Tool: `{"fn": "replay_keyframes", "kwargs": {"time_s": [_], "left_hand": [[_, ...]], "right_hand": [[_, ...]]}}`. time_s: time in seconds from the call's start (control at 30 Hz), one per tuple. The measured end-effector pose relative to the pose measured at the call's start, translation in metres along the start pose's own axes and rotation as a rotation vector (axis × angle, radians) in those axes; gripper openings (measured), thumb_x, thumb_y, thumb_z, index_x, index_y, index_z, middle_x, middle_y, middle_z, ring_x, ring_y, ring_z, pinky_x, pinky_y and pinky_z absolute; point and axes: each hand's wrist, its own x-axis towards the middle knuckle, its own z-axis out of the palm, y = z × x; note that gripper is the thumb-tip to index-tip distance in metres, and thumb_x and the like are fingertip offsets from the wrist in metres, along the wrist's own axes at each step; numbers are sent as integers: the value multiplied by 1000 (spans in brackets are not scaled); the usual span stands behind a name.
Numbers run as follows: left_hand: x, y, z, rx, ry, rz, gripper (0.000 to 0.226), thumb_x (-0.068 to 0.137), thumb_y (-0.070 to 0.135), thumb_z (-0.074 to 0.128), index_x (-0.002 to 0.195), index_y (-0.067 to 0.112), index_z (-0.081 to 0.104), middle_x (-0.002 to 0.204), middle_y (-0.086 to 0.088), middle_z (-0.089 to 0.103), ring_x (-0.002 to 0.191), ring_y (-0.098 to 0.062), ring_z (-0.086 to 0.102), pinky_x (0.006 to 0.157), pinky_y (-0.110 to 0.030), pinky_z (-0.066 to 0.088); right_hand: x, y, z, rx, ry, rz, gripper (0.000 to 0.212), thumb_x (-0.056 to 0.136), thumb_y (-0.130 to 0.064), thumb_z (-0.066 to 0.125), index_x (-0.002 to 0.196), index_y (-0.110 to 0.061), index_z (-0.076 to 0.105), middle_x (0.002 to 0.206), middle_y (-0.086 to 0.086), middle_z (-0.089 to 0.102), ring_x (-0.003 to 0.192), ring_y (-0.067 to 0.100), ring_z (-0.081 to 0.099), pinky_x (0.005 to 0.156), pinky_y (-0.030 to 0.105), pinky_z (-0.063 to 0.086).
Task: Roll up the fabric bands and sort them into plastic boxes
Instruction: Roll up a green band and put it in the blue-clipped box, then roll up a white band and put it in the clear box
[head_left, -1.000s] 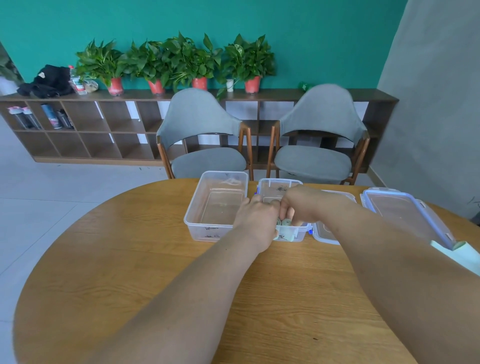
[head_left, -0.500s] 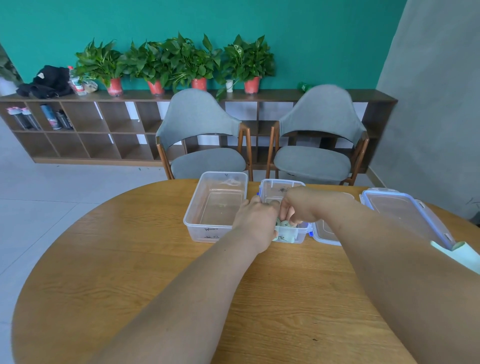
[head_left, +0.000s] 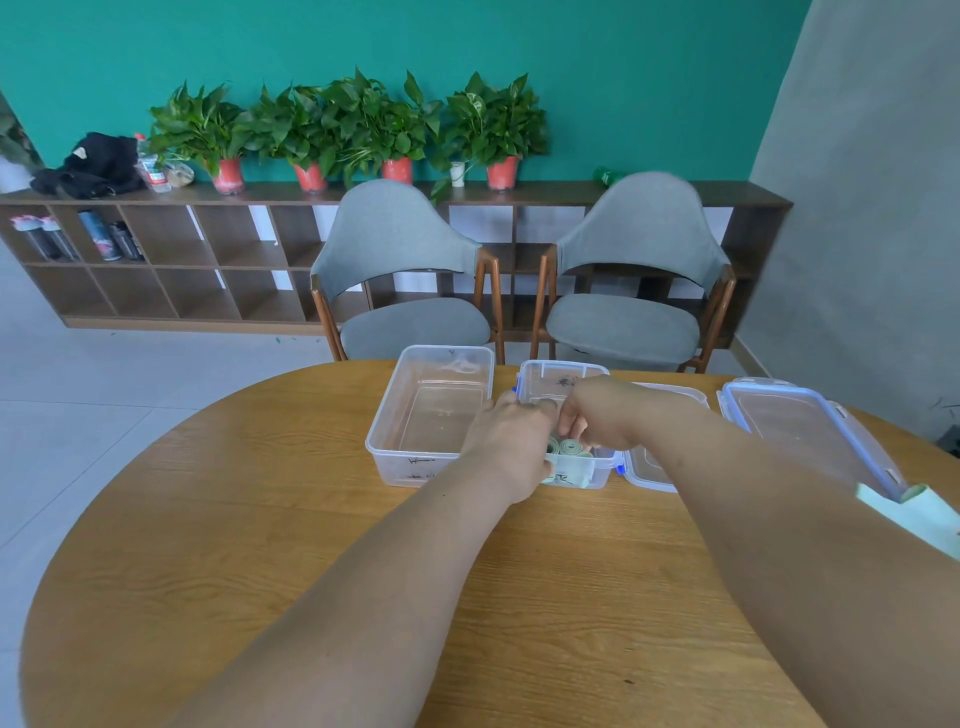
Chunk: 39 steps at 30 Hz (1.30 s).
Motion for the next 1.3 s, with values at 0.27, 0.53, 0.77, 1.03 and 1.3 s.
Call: {"fn": "replay_keyframes", "kwargs": {"time_s": [0.27, 0.53, 0.77, 1.03, 1.3], "left_hand": [[-5, -1, -2, 9, -6, 5, 50, 88, 38, 79, 130, 23, 56, 116, 4, 70, 115, -22, 52, 96, -41, 48], [-21, 5, -18, -9, -1, 0, 51, 90, 38, 77, 133, 23, 56, 120, 3, 68, 120, -23, 50, 95, -39, 46], [-48, 29, -32, 37, -23, 39, 58, 94, 45, 70, 143, 20, 52, 135, -2, 61, 131, -26, 44, 105, -40, 40], [-79, 75, -40, 12, -95, 119, 64, 97, 48, 66, 151, 20, 47, 146, -5, 51, 137, -27, 39, 113, -44, 40], [-112, 137, -34, 29, -135, 220, 63, 98, 49, 64, 150, 20, 47, 150, -5, 47, 143, -28, 36, 114, -45, 40]], "right_hand": [[-3, -3, 2, -30, 53, -7, 37, 93, 5, 54, 113, -18, 76, 106, 1, 76, 92, 18, 73, 90, 33, 60], [-31, -13, -7, -118, 159, 24, 45, 91, 4, 54, 123, -23, 71, 115, -4, 73, 104, 19, 69, 94, 33, 58], [-74, -13, 1, -184, 215, 64, 56, 91, 1, 64, 139, -28, 62, 129, -1, 66, 111, 23, 66, 95, 38, 58], [-150, 2, 21, -159, 273, 129, 55, 97, -2, 52, 143, -31, 60, 138, -4, 63, 127, 21, 58, 105, 37, 52], [-230, 34, 60, -85, 299, 222, 50, 97, -6, 48, 137, -32, 65, 131, -3, 67, 125, 20, 58, 103, 34, 51]]}}
